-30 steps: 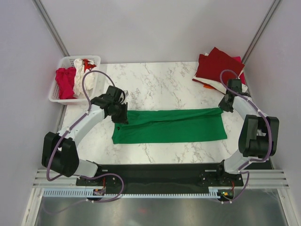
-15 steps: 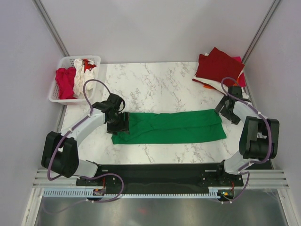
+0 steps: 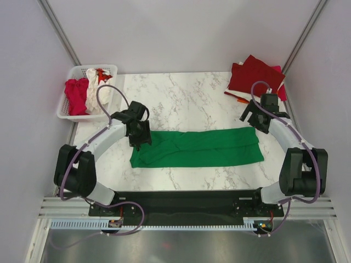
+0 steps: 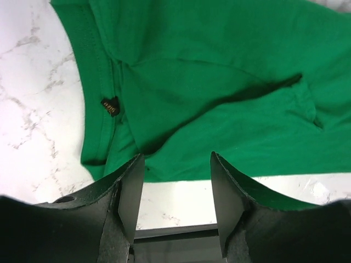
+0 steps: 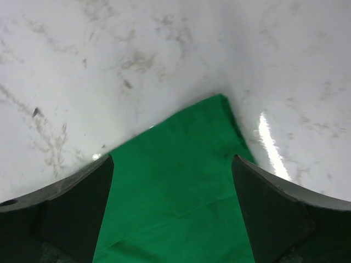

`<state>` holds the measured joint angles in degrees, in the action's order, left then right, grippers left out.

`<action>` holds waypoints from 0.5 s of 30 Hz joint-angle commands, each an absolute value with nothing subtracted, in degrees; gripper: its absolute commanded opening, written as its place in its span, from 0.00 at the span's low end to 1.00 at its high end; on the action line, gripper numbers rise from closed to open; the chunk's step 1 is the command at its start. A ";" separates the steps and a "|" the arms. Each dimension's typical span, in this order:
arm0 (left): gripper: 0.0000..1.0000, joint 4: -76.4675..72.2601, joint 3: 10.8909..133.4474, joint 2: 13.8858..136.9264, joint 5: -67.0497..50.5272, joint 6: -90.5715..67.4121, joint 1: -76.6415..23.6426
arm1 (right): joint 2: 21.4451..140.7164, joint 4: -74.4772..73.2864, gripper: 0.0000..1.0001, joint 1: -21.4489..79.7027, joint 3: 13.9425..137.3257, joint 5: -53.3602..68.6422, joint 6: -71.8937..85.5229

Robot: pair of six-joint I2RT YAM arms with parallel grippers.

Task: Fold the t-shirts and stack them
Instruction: Fold the tshirt

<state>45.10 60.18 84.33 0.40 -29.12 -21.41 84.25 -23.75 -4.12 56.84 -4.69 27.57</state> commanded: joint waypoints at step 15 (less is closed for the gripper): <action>0.55 36.03 69.50 107.03 5.89 -34.55 -21.36 | 95.54 -16.97 0.98 5.36 51.24 2.81 28.47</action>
<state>39.90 64.73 102.56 2.15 -34.50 -21.69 94.70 -18.17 4.95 53.63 1.58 27.31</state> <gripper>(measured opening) 0.550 0.979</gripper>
